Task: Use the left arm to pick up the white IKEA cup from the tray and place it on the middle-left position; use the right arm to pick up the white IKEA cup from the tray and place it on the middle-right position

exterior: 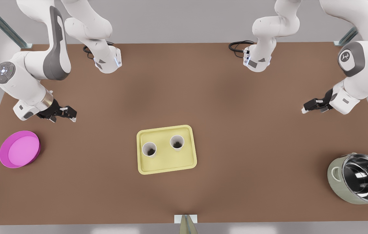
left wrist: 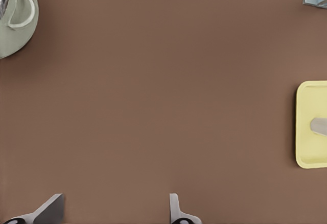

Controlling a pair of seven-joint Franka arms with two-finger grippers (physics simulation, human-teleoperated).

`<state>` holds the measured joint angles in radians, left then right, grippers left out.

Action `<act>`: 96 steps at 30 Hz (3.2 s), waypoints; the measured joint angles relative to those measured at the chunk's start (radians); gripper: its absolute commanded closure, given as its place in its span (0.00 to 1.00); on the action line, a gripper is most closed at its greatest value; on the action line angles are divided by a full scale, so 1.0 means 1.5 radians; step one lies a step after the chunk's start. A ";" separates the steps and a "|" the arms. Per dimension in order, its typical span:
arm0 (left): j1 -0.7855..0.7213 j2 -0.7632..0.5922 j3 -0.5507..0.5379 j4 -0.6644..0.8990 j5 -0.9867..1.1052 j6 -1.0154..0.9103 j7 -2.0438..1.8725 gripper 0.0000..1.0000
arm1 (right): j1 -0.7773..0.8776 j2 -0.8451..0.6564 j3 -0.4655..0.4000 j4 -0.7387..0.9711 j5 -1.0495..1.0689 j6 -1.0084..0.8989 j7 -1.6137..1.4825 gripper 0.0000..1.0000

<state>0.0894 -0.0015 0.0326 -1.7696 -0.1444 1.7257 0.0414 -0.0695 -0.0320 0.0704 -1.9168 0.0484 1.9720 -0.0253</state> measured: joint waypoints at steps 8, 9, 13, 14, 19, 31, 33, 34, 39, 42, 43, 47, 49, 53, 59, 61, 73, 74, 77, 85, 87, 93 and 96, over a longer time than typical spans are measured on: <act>-0.271 0.116 -0.078 0.055 0.054 0.054 -0.045 0.00 | -0.026 0.127 0.152 0.102 -0.028 0.034 -0.001 0.00; -0.356 0.134 -0.080 0.066 0.061 0.060 -0.061 0.00 | 0.024 0.149 0.158 0.120 -0.039 0.036 -0.001 0.00; -0.402 0.208 -0.080 0.085 0.092 0.089 -0.127 0.00 | 0.138 0.258 0.164 0.214 -0.084 0.041 0.005 0.00; -0.406 0.231 -0.080 0.096 0.096 0.099 -0.145 0.00 | 0.143 0.287 0.164 0.240 -0.090 0.042 0.007 0.00; -0.450 0.369 -0.080 0.264 0.118 0.129 -0.243 0.00 | 0.141 0.384 0.158 0.358 -0.103 0.047 0.016 0.00; -0.500 0.536 -0.076 0.383 0.181 0.250 -0.463 0.00 | 0.169 0.527 0.158 0.470 -0.112 0.064 0.044 0.00; -0.500 0.558 -0.076 0.414 0.186 0.263 -0.489 0.00 | 0.169 0.532 0.158 0.449 -0.112 0.065 0.048 0.00; -0.501 0.568 -0.075 0.428 0.188 0.268 -0.501 0.00 | 0.168 0.533 0.158 0.442 -0.112 0.065 0.050 0.00; -0.506 0.598 -0.069 0.458 0.195 0.285 -0.553 0.00 | 0.167 0.535 0.158 0.419 -0.112 0.051 0.059 0.00; -0.514 0.605 -0.070 0.456 0.199 0.290 -0.580 0.00 | 0.166 0.541 0.156 0.405 -0.112 0.044 0.063 0.00; -0.514 0.607 -0.069 0.456 0.202 0.291 -0.587 0.00 | 0.166 0.543 0.156 0.400 -0.112 0.043 0.064 0.00; -0.518 0.607 -0.069 0.444 0.216 0.291 -0.612 0.00 | 0.167 0.555 0.155 0.392 -0.112 0.039 0.068 0.00; -0.520 0.608 -0.069 0.434 0.219 0.290 -0.621 0.00 | 0.167 0.559 0.155 0.390 -0.113 0.037 0.070 0.00; -0.523 0.612 -0.069 0.417 0.227 0.290 -0.638 0.00 | 0.168 0.573 0.155 0.389 -0.113 0.036 0.072 0.00; -0.524 0.641 -0.069 0.417 0.230 0.295 -0.657 0.02 | 0.169 0.594 0.155 0.393 -0.130 0.041 0.075 0.36; -0.523 0.644 -0.069 0.420 0.229 0.302 -0.663 0.14 | 0.169 0.594 0.155 0.395 -0.132 0.041 0.075 0.50; -0.510 0.593 -0.074 0.429 0.198 0.285 -0.697 0.94 | 0.166 0.561 0.154 0.430 -0.126 -0.010 0.081 0.96; -0.497 0.568 -0.074 0.422 0.190 0.263 -0.693 0.94 | 0.165 0.551 0.151 0.442 -0.125 -0.028 0.081 0.96; -0.412 0.438 -0.074 0.263 0.173 0.219 -0.657 0.94 | 0.120 0.524 0.152 0.454 -0.124 -0.074 0.073 0.96; -0.113 0.366 -0.073 0.099 0.130 0.256 -0.406 0.94 | -0.009 0.517 0.102 0.463 -0.130 -0.132 -0.019 0.96; -0.096 0.375 -0.073 0.086 0.113 0.285 -0.342 0.94 | -0.012 0.524 0.079 0.464 -0.131 -0.119 -0.050 0.96; -0.081 0.380 -0.073 0.057 0.064 0.368 -0.185 0.94 | -0.020 0.553 0.069 0.465 -0.129 -0.043 -0.132 0.96; -0.081 0.384 -0.072 0.052 0.056 0.398 -0.126 0.94 | -0.020 0.574 0.069 0.465 -0.129 0.001 -0.166 0.96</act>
<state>-0.0316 0.5751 -0.0760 -1.6916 -0.0608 2.3222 -0.1473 -0.0996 0.8291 0.1745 -1.2199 -0.1449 1.9730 -0.2736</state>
